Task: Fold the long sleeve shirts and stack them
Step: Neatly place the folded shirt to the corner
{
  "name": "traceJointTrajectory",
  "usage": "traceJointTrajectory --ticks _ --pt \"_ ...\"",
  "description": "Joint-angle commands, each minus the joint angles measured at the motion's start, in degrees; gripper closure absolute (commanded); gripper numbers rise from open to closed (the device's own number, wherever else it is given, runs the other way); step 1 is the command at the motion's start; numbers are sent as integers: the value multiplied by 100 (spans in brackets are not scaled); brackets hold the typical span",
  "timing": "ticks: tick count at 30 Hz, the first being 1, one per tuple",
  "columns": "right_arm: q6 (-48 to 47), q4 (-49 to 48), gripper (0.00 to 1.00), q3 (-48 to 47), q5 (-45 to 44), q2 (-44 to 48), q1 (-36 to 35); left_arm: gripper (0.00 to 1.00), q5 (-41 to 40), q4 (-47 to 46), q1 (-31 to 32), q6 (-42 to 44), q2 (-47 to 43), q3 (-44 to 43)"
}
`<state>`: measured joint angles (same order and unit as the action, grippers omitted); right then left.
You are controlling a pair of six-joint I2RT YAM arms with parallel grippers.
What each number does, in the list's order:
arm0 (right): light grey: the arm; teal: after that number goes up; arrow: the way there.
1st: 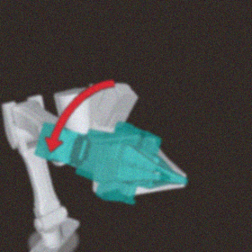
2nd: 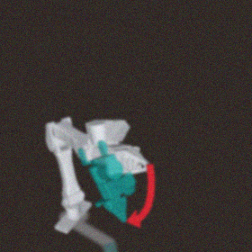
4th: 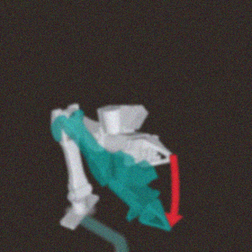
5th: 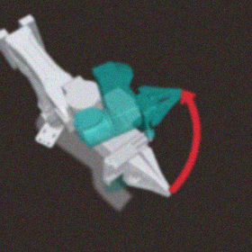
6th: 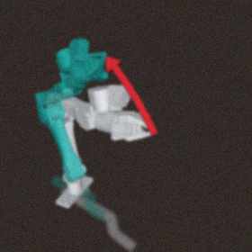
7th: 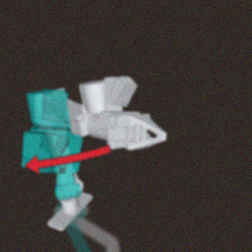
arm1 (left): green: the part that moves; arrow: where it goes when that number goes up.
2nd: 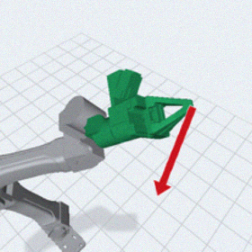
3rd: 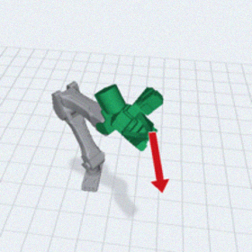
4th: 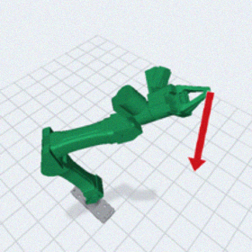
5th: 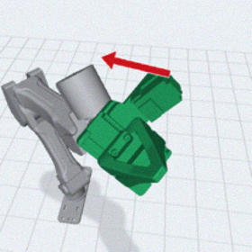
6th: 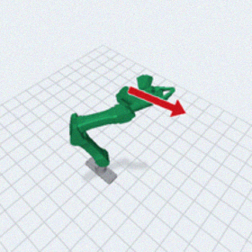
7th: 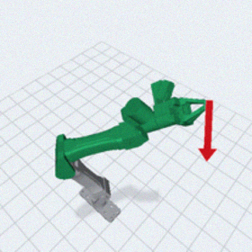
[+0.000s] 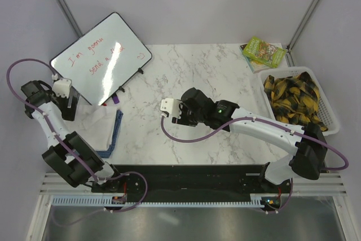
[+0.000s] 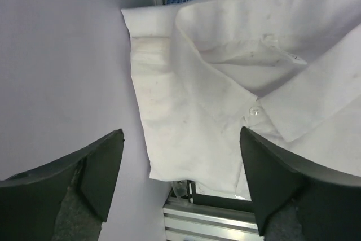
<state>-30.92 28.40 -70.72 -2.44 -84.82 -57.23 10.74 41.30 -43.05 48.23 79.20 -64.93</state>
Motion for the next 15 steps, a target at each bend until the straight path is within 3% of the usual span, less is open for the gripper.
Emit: traceJointTrajectory --ticks 1,7,10,13,14,15 --pt "50 51 52 -39 -46 175 150 7 578 718 120 -32 -597 -783" --pt "200 157 49 -3 138 421 554 6 604 1677 894 -331 -985 -1285" --pt "392 244 45 32 226 623 879 1 1350 2275 1043 -174 -1055 -1539" --pt "656 306 29 102 595 913 1318 1 1413 2646 1894 -697 -1196 -1698" --pt "761 306 24 180 647 993 1450 1 1396 2638 2445 -883 -1214 -1742" --pt "858 315 10 216 726 1150 1608 1 1465 2612 2711 -1111 -1196 -1812"
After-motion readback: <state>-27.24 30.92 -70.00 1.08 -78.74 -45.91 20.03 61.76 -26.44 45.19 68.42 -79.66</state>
